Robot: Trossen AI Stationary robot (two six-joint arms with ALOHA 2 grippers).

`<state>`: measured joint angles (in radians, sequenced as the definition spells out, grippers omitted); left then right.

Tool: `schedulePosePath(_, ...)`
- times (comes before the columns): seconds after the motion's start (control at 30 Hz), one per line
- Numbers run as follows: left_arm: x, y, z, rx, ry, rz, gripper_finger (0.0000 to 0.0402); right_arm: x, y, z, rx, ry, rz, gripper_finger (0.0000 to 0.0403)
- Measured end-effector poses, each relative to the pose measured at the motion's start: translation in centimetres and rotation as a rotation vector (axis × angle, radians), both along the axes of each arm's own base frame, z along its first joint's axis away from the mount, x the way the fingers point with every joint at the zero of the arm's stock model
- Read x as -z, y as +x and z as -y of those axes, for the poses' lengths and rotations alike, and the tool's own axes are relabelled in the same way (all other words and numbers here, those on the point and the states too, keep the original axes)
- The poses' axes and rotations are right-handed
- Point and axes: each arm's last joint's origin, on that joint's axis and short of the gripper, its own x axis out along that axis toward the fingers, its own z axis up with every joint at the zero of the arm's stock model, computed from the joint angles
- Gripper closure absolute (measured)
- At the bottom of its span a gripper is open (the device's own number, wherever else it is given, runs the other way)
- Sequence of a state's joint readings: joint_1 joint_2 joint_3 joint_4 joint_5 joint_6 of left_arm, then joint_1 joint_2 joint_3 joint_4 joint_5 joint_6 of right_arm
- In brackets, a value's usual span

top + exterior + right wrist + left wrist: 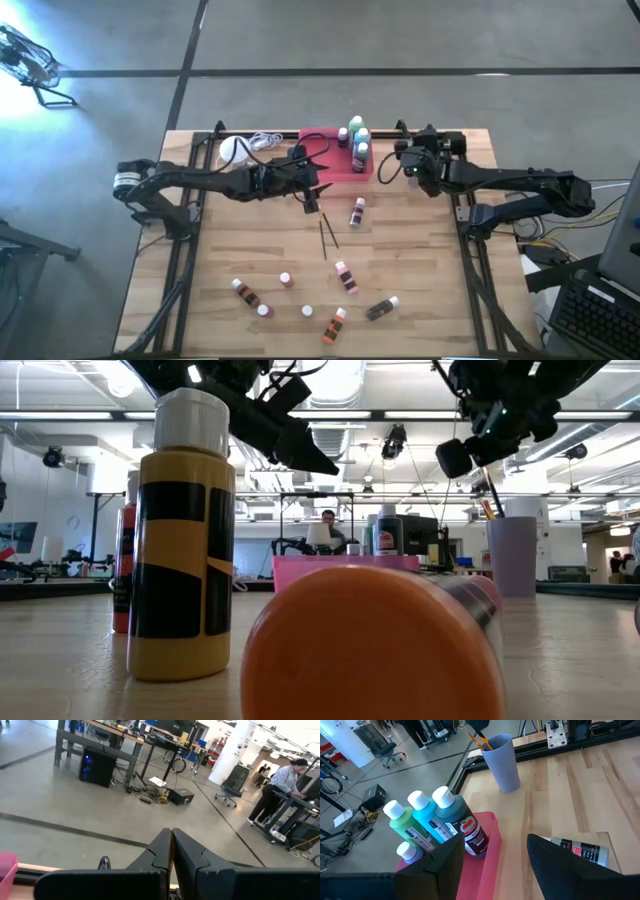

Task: Pick & Place Paint Supplies
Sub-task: Put the black gold paint brush into the violet cup

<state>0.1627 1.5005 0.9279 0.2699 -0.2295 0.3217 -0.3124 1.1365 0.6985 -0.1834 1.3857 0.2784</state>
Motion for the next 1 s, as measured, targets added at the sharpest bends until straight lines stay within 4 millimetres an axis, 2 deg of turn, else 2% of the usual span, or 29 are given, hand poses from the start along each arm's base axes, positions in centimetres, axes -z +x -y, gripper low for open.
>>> schedulePosePath(0.63, 0.0, -0.1, -0.3, -0.003, 0.017, -0.007, 0.0181, 4.7, -1.0, -1.7, -0.047, 0.022, 0.062, 0.0394)
schedulePosePath(1.0, 0.0, 0.0, -0.3, -0.003, 0.017, -0.007, 0.0181, 6.0, -1.5, -1.9, -0.063, 0.046, 0.060, 0.0394)
